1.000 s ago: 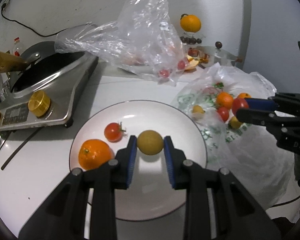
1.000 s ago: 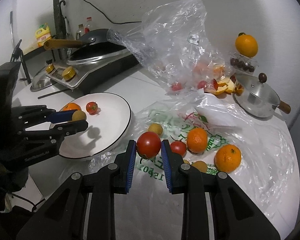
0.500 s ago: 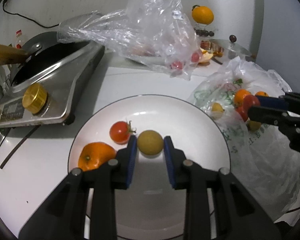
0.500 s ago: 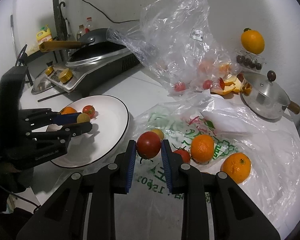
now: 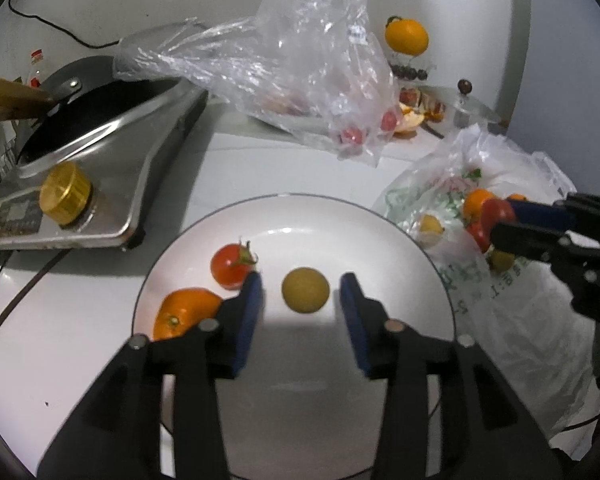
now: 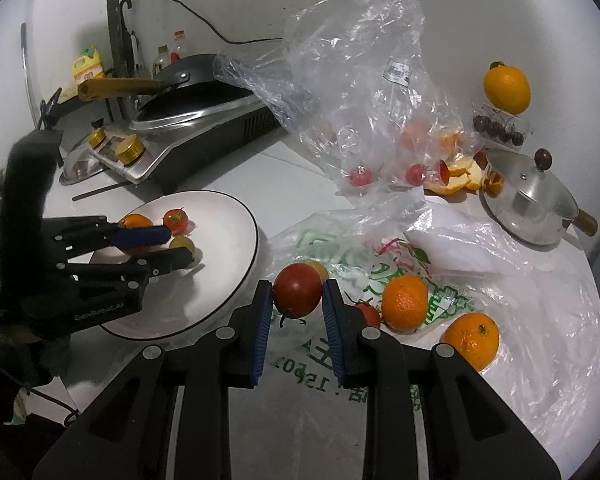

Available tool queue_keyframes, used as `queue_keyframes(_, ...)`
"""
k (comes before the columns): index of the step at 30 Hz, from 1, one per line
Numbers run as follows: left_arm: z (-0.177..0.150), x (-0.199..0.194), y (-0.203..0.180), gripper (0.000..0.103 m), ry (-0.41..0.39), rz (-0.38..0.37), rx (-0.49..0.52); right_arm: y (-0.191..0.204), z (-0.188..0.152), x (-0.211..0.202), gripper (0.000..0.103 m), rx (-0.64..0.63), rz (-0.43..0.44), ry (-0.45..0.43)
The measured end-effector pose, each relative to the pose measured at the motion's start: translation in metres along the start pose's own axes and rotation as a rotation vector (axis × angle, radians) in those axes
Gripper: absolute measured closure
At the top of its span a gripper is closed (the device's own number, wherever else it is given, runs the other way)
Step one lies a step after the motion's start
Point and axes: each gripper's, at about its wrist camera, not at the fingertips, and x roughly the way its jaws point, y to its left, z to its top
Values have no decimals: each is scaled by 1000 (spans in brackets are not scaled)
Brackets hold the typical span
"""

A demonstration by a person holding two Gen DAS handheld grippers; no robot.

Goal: Organize fruits
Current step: 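Lower the yellow fruit onto the plate and open the left tool, then lower the cherry tomato onto the plate and open the right tool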

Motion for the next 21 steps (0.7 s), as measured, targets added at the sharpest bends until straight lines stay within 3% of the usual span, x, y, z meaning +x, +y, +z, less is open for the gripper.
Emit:
queue_keyframes(2, 0, -5, 3, 50, -13, -4, -8, 4, 3, 0, 75, -8, -4, -1)
queue_keyframes(8, 0, -27, 10, 50, -60, -11, -10, 17, 12, 0, 75, -37, -12, -4)
queue_keyframes(21, -10, -54, 55, 50, -109, 70, -49, 54, 26, 20, 75, -99, 11, 21)
